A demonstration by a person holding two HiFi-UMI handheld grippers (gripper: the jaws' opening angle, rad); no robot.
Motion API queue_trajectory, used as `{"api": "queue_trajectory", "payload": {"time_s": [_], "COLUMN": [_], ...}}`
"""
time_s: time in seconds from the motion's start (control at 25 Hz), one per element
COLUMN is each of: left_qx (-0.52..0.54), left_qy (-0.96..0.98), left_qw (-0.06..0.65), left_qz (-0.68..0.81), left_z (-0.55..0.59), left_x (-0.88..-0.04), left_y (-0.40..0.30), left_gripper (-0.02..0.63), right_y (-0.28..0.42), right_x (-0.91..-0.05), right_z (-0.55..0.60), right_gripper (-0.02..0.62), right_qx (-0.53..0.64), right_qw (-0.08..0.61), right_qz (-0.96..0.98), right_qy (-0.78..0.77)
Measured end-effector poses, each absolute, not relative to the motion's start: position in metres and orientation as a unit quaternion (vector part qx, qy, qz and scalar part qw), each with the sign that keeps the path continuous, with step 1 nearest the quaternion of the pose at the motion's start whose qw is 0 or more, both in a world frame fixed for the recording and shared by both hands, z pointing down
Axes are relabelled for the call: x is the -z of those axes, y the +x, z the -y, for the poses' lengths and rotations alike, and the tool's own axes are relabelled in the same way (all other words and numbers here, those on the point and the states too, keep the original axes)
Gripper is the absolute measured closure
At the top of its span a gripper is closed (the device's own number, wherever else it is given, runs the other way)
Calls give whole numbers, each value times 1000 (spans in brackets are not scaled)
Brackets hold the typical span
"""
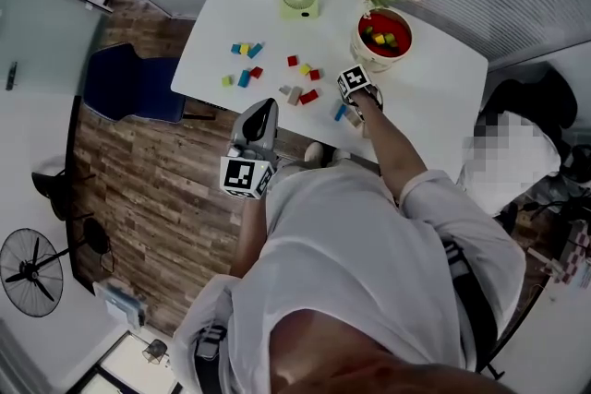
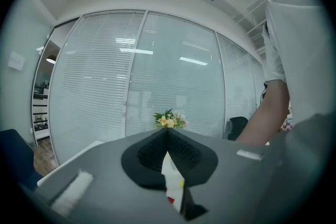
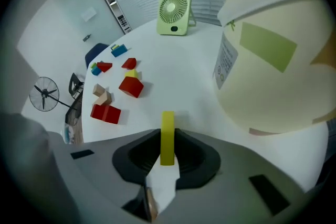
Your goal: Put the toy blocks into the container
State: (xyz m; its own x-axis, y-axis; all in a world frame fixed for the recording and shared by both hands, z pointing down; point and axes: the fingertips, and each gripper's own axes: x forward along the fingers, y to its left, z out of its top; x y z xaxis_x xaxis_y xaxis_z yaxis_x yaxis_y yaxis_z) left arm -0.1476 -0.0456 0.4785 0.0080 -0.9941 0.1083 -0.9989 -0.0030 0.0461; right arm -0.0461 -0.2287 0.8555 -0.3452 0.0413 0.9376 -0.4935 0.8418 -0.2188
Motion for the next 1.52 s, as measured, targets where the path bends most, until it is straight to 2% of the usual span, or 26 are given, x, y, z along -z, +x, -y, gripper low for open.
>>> {"api": "queue_trajectory", "payload": {"time_s": [0.04, 0.16, 0.28, 0.56, 1.08, 1.2, 1.32, 1.52], "left_qx": [-21, -20, -17, -7, 8, 29, 56, 57], "left_qy": [706, 708, 720, 769, 840, 839, 832, 829], "left_qw": [54, 52, 51, 40, 22, 30, 35, 34], "left_qz": [706, 704, 691, 638, 542, 543, 551, 556], "left_z": [44, 46, 57, 98, 154, 158, 162, 156], "left_x": [-478, -479, -481, -486, -483, -480, -473, -470], "left_y": [-150, -155, -151, -129, -88, -85, -84, -84], "left_gripper": [607, 607, 607, 607, 607, 607, 607, 607], "right_y": [-44, -44, -43, -18, 77, 80, 73, 60], "right_x": [-856, -852, -840, -778, -618, -594, -581, -586], "right_z": [229, 229, 229, 235, 308, 326, 340, 370], "right_gripper": [520, 520, 520, 522, 522, 522, 522, 522], "right_qx": [-237, -235, -249, -333, -272, -243, -212, -148], "right_qw": [556, 542, 493, 268, -26, -37, -17, 81], "right_qz": [783, 794, 821, 892, 919, 924, 932, 937], "right_qy": [146, 143, 144, 148, 284, 293, 293, 305]}}
